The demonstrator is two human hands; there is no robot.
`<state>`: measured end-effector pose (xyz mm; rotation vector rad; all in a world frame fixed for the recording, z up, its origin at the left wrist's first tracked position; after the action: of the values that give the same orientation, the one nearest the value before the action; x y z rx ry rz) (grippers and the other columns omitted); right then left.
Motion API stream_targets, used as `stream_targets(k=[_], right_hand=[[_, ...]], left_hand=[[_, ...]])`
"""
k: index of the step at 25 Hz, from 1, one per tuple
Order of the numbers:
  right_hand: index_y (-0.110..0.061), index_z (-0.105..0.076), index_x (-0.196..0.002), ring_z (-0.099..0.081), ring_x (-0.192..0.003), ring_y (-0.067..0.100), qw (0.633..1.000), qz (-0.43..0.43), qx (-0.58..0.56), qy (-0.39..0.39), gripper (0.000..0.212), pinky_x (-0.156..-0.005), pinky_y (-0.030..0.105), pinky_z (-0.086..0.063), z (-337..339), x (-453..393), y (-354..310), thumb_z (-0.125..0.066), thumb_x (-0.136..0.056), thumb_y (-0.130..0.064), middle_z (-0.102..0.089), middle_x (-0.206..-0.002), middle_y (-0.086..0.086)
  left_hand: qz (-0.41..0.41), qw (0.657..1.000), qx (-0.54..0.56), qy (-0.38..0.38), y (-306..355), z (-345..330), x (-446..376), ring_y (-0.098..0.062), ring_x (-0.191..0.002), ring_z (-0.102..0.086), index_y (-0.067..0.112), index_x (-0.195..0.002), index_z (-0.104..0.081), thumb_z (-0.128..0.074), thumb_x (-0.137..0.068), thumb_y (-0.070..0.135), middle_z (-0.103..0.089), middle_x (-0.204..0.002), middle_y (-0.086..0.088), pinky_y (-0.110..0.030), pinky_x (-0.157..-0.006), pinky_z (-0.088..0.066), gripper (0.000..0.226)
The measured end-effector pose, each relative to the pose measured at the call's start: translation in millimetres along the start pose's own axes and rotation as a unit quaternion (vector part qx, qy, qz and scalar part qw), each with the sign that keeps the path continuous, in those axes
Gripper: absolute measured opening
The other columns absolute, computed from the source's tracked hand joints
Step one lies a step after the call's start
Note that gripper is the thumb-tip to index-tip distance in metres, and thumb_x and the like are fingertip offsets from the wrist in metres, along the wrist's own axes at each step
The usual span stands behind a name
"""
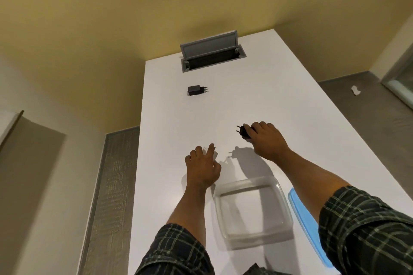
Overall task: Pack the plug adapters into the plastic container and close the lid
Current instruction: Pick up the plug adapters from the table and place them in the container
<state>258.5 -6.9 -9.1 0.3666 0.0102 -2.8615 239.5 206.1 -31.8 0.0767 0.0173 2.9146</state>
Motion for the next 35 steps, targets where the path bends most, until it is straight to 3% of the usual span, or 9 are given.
stream_targets(k=[7, 14, 20, 24, 28, 35], right_hand=[[-0.014, -0.052, -0.145, -0.056, -0.073, 0.027, 0.995, 0.042, -0.041, 0.083, 0.054, -0.060, 0.037, -0.044, 30.0, 67.4, -38.0, -0.059, -0.097, -0.038, -0.063, -0.092, 0.006], [-0.033, -0.045, -0.149, -0.052, -0.076, 0.022, 0.992, 0.015, -0.118, 0.046, 0.047, -0.066, 0.033, -0.043, 32.9, 113.1, -57.5, -0.044, -0.103, -0.043, -0.057, -0.088, -0.001], [-0.027, -0.062, -0.135, -0.054, -0.069, 0.022, 0.982, 0.013, -0.186, 0.022, 0.043, -0.058, 0.034, -0.044, 31.5, 136.7, -67.7, -0.061, -0.094, -0.038, -0.054, -0.078, 0.001], [-0.025, -0.066, -0.129, -0.062, -0.073, 0.025, 0.985, -0.003, -0.172, -0.034, 0.040, -0.059, 0.034, -0.048, 14.0, 150.7, -74.1, -0.062, -0.091, -0.039, -0.062, -0.082, 0.003], [-0.029, -0.057, -0.139, -0.064, -0.095, 0.031, 0.978, -0.043, -0.158, -0.130, 0.043, -0.073, 0.037, -0.050, -10.1, 157.7, -79.4, -0.048, -0.098, -0.040, -0.067, -0.103, 0.008], [-0.028, -0.051, -0.142, -0.062, -0.109, 0.032, 0.967, -0.069, -0.118, -0.216, 0.044, -0.085, 0.037, -0.051, -42.2, 159.6, -88.4, -0.042, -0.099, -0.029, -0.065, -0.122, 0.011]], left_hand=[[-0.047, 0.997, 0.056, 0.030, 45.9, 19.5, 59.6, -0.031, -0.085, -0.055, 0.022, -0.130, -0.058, -0.049, -0.082, 0.038, -0.057, -0.100, -0.010, -0.034, -0.065, -0.045, 0.051], [-0.069, 0.995, 0.065, 0.008, 70.0, 8.5, 107.1, -0.029, -0.075, -0.053, 0.021, -0.115, -0.060, -0.050, -0.080, 0.040, -0.057, -0.089, -0.007, -0.033, -0.062, -0.037, 0.041], [-0.079, 0.995, 0.056, -0.024, 78.3, -4.7, 127.3, -0.030, -0.085, -0.055, 0.018, -0.114, -0.060, -0.051, -0.082, 0.039, -0.060, -0.096, -0.009, -0.037, -0.071, -0.041, 0.039], [-0.072, 0.994, 0.050, -0.058, 81.3, -18.5, 132.0, -0.032, -0.090, -0.058, 0.017, -0.121, -0.059, -0.048, -0.085, 0.039, -0.061, -0.103, -0.011, -0.038, -0.076, -0.042, 0.044], [-0.047, 0.995, 0.024, -0.089, 82.0, -36.5, 128.4, -0.031, -0.102, -0.059, 0.019, -0.134, -0.051, -0.045, -0.088, 0.035, -0.061, -0.117, -0.011, -0.037, -0.085, -0.043, 0.049], [-0.018, 0.987, 0.004, -0.157, 78.3, -69.5, 123.6, -0.028, -0.116, -0.058, 0.017, -0.140, -0.045, -0.057, -0.091, 0.024, -0.058, -0.128, -0.012, -0.036, -0.091, -0.048, 0.051]])
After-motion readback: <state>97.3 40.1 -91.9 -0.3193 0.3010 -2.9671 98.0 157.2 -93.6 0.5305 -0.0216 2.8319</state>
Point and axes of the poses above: each hand's wrist, its own x-axis away from the middle knuckle, its own z-axis out of the back of the hand, y = z × x, the point moved 8 cm from there along -x, towards the middle knuckle
